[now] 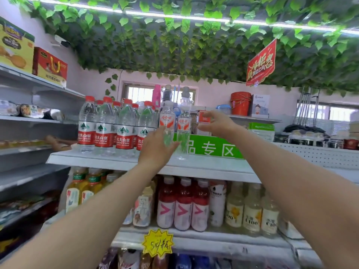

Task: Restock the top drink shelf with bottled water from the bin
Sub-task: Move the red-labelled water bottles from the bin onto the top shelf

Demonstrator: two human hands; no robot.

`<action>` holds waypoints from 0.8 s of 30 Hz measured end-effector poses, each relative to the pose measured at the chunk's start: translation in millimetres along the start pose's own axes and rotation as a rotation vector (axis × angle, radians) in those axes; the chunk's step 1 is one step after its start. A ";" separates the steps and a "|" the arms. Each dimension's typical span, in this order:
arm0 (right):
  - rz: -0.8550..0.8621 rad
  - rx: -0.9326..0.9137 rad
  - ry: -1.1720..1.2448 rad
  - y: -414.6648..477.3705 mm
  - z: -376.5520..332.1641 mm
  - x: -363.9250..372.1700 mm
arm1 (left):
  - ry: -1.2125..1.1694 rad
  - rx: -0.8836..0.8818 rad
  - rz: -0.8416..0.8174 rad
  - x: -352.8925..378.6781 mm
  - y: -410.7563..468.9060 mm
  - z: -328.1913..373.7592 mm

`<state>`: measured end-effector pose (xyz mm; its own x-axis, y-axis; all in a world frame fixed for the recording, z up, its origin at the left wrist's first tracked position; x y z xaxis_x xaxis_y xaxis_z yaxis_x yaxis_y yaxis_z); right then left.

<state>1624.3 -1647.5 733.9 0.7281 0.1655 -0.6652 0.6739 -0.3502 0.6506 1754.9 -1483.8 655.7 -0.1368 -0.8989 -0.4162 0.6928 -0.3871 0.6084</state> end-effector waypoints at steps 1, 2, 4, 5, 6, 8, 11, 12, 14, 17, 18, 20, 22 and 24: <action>-0.010 0.000 -0.018 -11.8 -6.8 -0.5 | 0.025 -0.001 0.008 -10.8 -6.2 -0.9; -0.014 0.006 -0.042 -24.2 -12.5 -1.3 | 0.047 0.005 0.013 -19.8 -13.2 -1.2; -0.024 0.023 -0.093 -49.3 -20.8 -0.7 | 0.070 0.013 0.013 -33.1 -29.6 -3.1; -0.039 0.033 -0.111 -61.4 -23.5 2.4 | 0.077 0.009 0.008 -37.5 -39.3 -5.7; -0.054 0.042 -0.127 -73.3 -25.0 6.5 | 0.085 0.003 -0.002 -40.0 -50.1 -9.7; -0.086 0.060 -0.165 -96.5 -25.7 17.6 | 0.108 -0.009 -0.035 -39.7 -73.0 -20.5; -0.159 0.085 -0.234 -134.6 -19.7 44.5 | 0.172 -0.039 -0.086 -31.4 -109.1 -44.9; -0.182 0.104 -0.228 -149.0 -15.4 56.0 | 0.197 -0.050 -0.107 -27.1 -121.4 -55.0; -0.227 0.132 -0.227 -178.8 -5.1 81.5 | 0.231 -0.065 -0.151 -16.6 -147.4 -76.9; -0.322 0.156 -0.296 -221.9 13.6 125.3 | 0.276 -0.110 -0.216 1.0 -189.0 -116.1; -0.358 0.169 -0.302 -236.7 20.5 140.8 | 0.296 -0.133 -0.248 8.2 -203.3 -130.7; -0.426 0.199 -0.283 -267.6 34.8 171.4 | 0.329 -0.185 -0.310 23.0 -233.0 -160.6; -0.478 0.228 -0.246 -297.9 47.3 199.4 | 0.362 -0.229 -0.365 36.8 -262.6 -188.3; -0.536 0.239 -0.235 -325.5 59.4 226.7 | 0.381 -0.290 -0.417 50.5 -292.4 -216.2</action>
<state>1562.6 -1550.7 349.5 0.2315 0.1777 -0.9565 0.8710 -0.4758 0.1224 1698.5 -1371.6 310.7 -0.2124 -0.5279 -0.8223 0.8066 -0.5697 0.1574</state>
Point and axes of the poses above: each hand's wrist, its own y-axis towards the middle knuckle, its own x-axis out of the palm, z = x × y, the point moved 10 cm from there along y, towards the middle knuckle, and after that the axes turned 11 degrees about -x, right-handed, at the moved point
